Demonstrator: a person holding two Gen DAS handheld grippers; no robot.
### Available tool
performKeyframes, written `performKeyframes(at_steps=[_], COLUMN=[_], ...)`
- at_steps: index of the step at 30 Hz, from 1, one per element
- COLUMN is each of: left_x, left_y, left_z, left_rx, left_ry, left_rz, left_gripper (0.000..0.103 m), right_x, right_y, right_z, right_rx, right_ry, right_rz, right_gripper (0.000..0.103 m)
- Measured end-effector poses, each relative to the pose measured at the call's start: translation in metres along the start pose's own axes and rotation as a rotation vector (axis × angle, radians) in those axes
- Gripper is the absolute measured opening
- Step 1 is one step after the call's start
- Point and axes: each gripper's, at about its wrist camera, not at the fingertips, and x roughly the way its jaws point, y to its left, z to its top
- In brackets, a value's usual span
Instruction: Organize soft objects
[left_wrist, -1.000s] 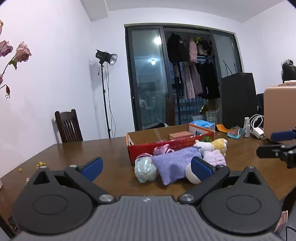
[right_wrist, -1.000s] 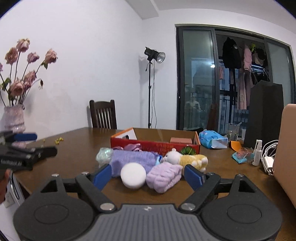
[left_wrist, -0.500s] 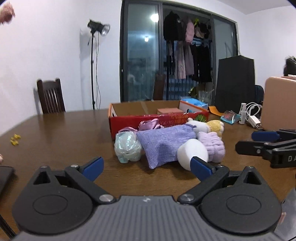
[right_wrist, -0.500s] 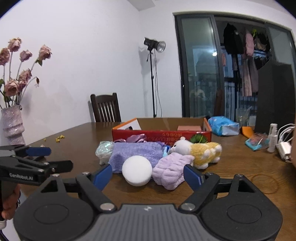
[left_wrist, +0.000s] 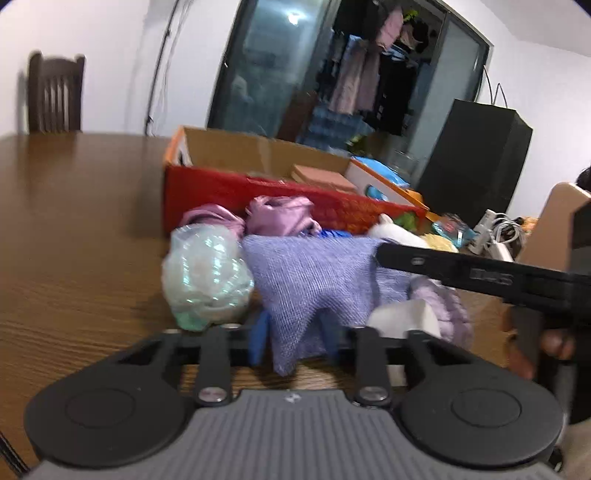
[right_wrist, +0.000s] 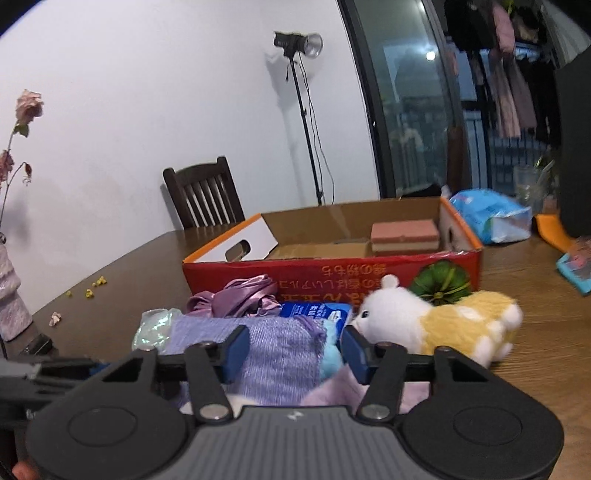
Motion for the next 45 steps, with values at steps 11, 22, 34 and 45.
performKeyframes(at_steps=[11, 22, 34, 45], left_x=[-0.048, -0.138, -0.124, -0.121], left_y=[-0.019, -0.052, -0.054, -0.047], left_z=[0.030, -0.024, -0.103, -0.098], left_rx=[0.050, 0.034, 0.032, 0.002], left_ry=[-0.181, -0.215, 0.013, 0.016], left_rz=[-0.015, -0.128, -0.103, -0.137], left_gripper=[0.008, 0.008, 0.038, 0.020], right_x=[-0.032, -0.138, -0.142, -0.154], right_y=[0.016, 0.045, 0.039, 0.039], right_z=[0.024, 0.002, -0.097, -0.119], right_rx=[-0.032, -0.093, 0.010, 0.021], right_ry=[-0.180, -0.236, -0.008, 0.014], right_rz=[-0.010, 0.070, -0.063, -0.108], right_gripper=[0.005, 0.005, 0.016, 0.042])
